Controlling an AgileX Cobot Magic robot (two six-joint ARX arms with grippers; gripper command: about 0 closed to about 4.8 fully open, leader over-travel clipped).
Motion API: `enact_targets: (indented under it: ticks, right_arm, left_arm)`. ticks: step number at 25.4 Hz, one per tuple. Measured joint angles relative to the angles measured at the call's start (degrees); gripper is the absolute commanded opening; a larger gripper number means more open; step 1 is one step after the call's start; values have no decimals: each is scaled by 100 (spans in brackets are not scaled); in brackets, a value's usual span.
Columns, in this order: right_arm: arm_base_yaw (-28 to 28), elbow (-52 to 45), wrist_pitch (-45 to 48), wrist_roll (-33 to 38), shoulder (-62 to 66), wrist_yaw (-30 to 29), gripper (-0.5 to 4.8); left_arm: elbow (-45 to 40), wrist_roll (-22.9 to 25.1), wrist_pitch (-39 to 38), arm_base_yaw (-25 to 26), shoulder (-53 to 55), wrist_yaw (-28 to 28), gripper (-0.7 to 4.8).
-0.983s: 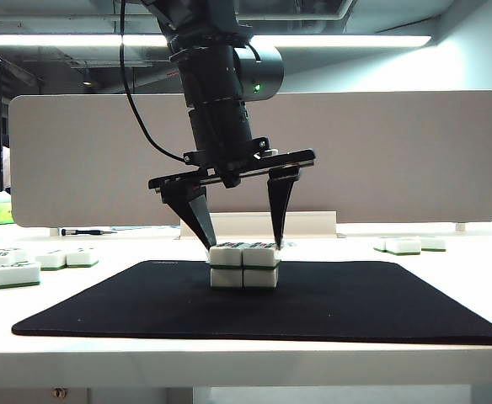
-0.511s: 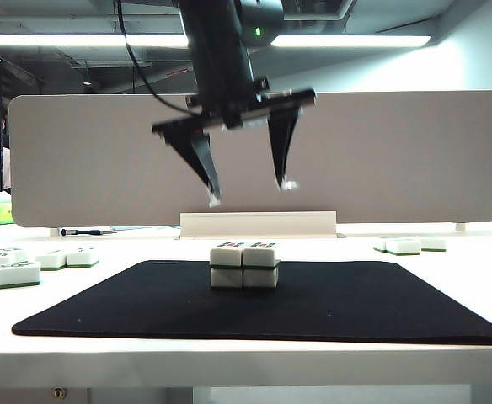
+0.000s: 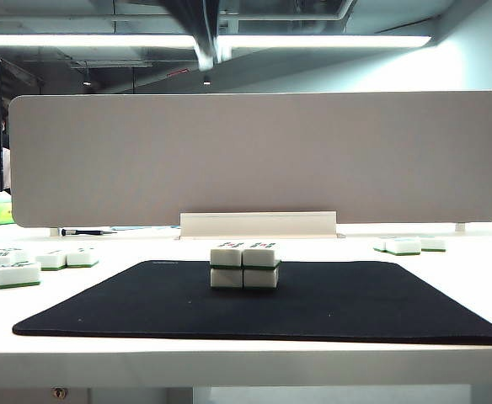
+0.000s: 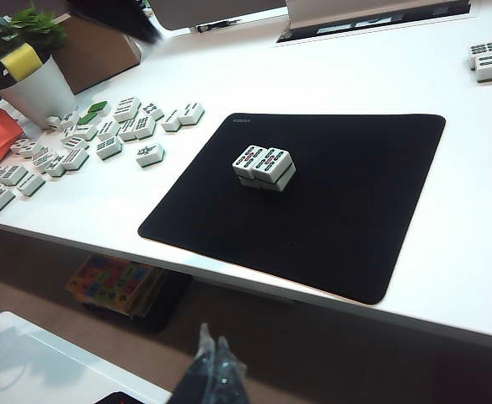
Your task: Arrange four mahjong tiles into a neat stack, creating two layers of paired tiles.
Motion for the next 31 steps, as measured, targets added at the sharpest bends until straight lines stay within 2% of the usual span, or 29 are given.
enact_targets:
  ticks: [2, 3, 8, 11, 13, 16, 19, 23, 25, 31]
  right_arm:
    - [0, 0, -2, 0, 0, 0, -1]
    - [0, 0, -2, 0, 0, 0, -1]
    - [0, 0, -2, 0, 0, 0, -1]
    - [0, 0, -4, 0, 0, 0, -1]
    - [0, 0, -4, 0, 0, -2, -1]
    - [0, -2, -4, 0, 0, -2, -1]
    - [0, 0, -4, 0, 0, -2, -1]
    - [0, -2, -4, 0, 0, 0, -1]
    - [0, -2, -4, 0, 0, 0, -1]
    - [0, 0, -4, 0, 0, -2, -1]
  left_arm:
    - [-59, 70, 4, -87, -328, -96, -6]
    - [-302, 114, 11, -153, -719, -470, -6]
    - [-1222, 251, 2, -168, -1694, -1572, -6]
    - [-2205, 205, 4, -155, -2741, -2496, -6]
    - [-2577, 140, 13, -151, -3134, -2780, -6]
    - [-3152, 42, 120, -149, -3718, -2922, -6]
    - [-4339, -203, 584, -149, -4784, -2927, -6]
    - [-5278, -343, 813, -151, -5683, -2931, -6]
    - [-6019, -426, 863, -151, -6441, -2931, -6]
    - [-6931, -538, 938, -151, -7571, -2931, -6]
